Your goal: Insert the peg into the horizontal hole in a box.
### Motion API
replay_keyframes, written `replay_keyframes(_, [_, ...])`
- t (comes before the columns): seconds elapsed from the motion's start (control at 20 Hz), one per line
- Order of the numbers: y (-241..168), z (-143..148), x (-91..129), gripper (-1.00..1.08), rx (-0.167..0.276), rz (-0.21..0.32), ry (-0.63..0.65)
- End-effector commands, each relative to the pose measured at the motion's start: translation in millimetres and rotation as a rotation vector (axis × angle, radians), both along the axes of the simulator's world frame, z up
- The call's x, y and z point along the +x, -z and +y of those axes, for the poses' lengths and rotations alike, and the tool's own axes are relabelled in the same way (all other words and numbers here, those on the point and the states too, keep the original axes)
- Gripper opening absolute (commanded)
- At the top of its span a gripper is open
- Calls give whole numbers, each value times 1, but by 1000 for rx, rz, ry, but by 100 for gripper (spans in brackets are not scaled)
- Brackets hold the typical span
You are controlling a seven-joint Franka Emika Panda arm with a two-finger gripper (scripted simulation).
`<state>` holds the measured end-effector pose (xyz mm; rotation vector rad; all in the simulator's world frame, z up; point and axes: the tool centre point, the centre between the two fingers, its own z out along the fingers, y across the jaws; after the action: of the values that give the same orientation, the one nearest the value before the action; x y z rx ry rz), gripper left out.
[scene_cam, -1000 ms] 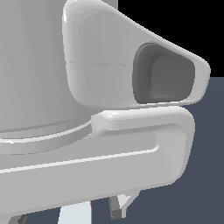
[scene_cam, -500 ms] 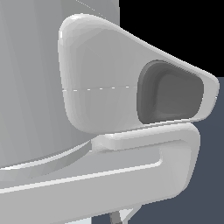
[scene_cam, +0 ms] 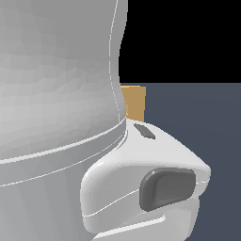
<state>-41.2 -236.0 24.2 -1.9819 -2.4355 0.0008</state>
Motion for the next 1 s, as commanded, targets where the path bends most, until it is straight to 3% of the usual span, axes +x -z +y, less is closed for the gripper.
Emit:
replay_keyframes(0.0, [5, 0, 1, 100, -1, -2, 0])
replay_keyframes(0.1, [6, -1, 1, 100, -1, -2, 0])
replay_keyframes(0.15, [6, -1, 1, -100, -1, -2, 0])
replay_keyframes(0.7, [5, 0, 2, -100, -1, -2, 0])
replay_keyframes(0.95, [2, 14, 5, -100, 0, -2, -2])
